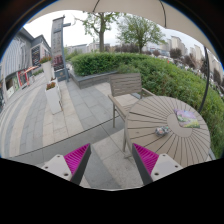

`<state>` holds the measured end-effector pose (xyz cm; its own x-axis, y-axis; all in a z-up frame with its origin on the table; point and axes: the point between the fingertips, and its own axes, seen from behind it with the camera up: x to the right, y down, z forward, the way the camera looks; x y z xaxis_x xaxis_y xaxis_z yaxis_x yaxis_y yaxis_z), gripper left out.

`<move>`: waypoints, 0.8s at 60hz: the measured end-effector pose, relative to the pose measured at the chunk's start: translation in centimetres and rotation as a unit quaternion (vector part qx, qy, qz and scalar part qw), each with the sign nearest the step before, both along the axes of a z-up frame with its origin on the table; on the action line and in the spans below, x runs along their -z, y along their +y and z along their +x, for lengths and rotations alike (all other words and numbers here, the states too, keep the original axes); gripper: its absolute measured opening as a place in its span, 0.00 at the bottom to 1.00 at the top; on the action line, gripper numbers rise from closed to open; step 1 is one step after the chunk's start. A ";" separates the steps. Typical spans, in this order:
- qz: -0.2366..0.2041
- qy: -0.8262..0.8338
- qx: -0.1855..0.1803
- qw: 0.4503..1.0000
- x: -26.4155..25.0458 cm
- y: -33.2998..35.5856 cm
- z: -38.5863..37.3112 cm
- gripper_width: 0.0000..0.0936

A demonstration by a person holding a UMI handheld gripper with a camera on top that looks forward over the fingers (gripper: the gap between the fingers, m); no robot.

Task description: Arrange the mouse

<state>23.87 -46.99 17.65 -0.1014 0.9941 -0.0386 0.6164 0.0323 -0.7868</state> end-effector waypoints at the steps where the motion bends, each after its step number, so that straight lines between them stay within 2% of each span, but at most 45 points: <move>1: 0.003 0.001 0.004 1.000 0.0 0.4 -0.1 0.91; 9: 0.005 -0.004 0.054 0.999 2.1 6.1 -2.3 0.91; 10: 0.006 -0.006 0.062 0.998 1.4 4.9 -1.5 0.91; 12: 0.005 -0.007 0.073 0.997 3.0 8.9 -2.7 0.91; 24: 0.009 -0.017 0.141 0.990 5.9 16.4 -3.7 0.92; 36: 0.000 -0.005 0.168 0.986 8.3 20.7 -5.3 0.92; 48: 0.015 0.009 0.164 0.986 12.1 22.7 -9.3 0.92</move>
